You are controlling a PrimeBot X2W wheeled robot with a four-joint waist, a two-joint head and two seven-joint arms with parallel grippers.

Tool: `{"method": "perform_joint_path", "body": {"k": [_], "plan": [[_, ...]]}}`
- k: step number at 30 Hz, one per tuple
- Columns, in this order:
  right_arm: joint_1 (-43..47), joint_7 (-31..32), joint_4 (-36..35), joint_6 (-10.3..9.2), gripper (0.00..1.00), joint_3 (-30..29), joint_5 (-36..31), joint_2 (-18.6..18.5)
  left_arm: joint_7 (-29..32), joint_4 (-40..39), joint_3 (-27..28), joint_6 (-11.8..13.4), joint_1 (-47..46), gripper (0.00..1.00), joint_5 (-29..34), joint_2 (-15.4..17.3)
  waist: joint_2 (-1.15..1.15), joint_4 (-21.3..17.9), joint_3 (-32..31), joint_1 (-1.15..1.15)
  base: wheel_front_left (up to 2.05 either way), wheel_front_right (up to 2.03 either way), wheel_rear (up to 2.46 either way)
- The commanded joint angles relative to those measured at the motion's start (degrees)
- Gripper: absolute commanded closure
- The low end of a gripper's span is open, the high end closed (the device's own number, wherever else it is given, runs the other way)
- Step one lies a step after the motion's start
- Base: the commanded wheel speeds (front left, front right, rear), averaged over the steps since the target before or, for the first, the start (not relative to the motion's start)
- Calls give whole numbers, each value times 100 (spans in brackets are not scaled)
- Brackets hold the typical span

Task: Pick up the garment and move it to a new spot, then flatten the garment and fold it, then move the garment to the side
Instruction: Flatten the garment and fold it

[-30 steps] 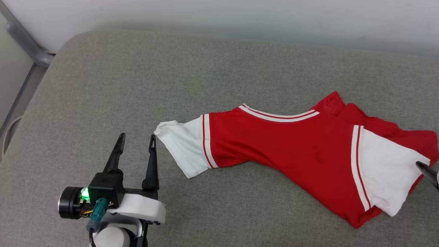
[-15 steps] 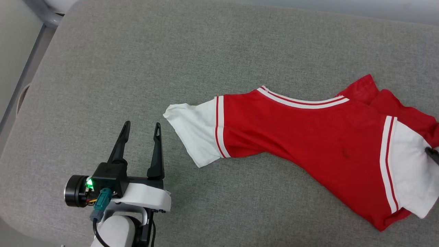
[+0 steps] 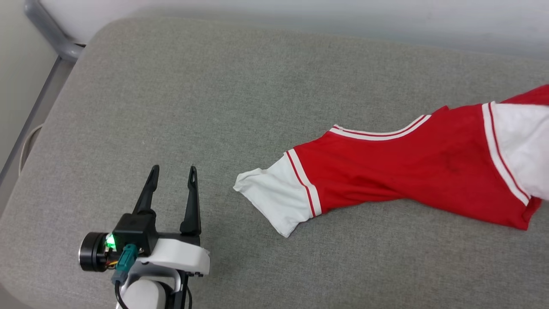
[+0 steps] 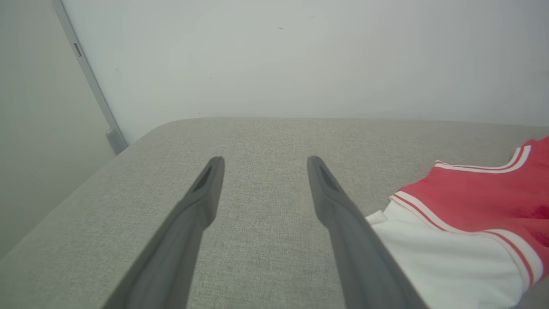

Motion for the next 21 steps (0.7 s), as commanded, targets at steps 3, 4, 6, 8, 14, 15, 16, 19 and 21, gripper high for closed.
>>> {"method": "perform_joint_path", "body": {"k": [3,4,6,8,14,15,16,19,21], "plan": [[393,-24,92,-10,100,-57,131,100,-14,37,91,-48,164,0,63,-39,0,-96,-177,-1,0,0,0],[472,-13,132,-10,100,-92,161,121,-14,48,118,-72,200,0,78,-48,0,-125,-219,-1,0,0,0],[689,37,260,-10,100,-171,225,167,-14,65,159,-114,233,0,105,-57,0,-174,-284,-1,0,0,0],[870,60,423,-10,100,-283,277,197,-14,80,192,-159,256,0,136,-71,0,-206,-319,-1,0,0,0],[1418,186,910,-10,100,-501,537,315,-14,109,203,-238,298,0,215,-122,0,-230,-385,-1,0,0,0],[1498,189,964,-10,100,-504,563,333,-14,113,207,-250,309,0,232,-129,0,-232,-391,-1,0,0,0],[1577,191,1022,-10,100,-511,606,364,-14,116,209,-263,318,0,246,-133,0,-232,-399,-1,0,0,0],[1802,306,1103,-10,100,-463,816,461,-14,125,209,-281,351,0,256,-145,0,-227,-428,-1,0,0,0],[1934,314,1104,-8,100,-410,894,469,-14,139,225,-283,396,0,261,-155,0,-239,-449,-1,0,0,0]]}}
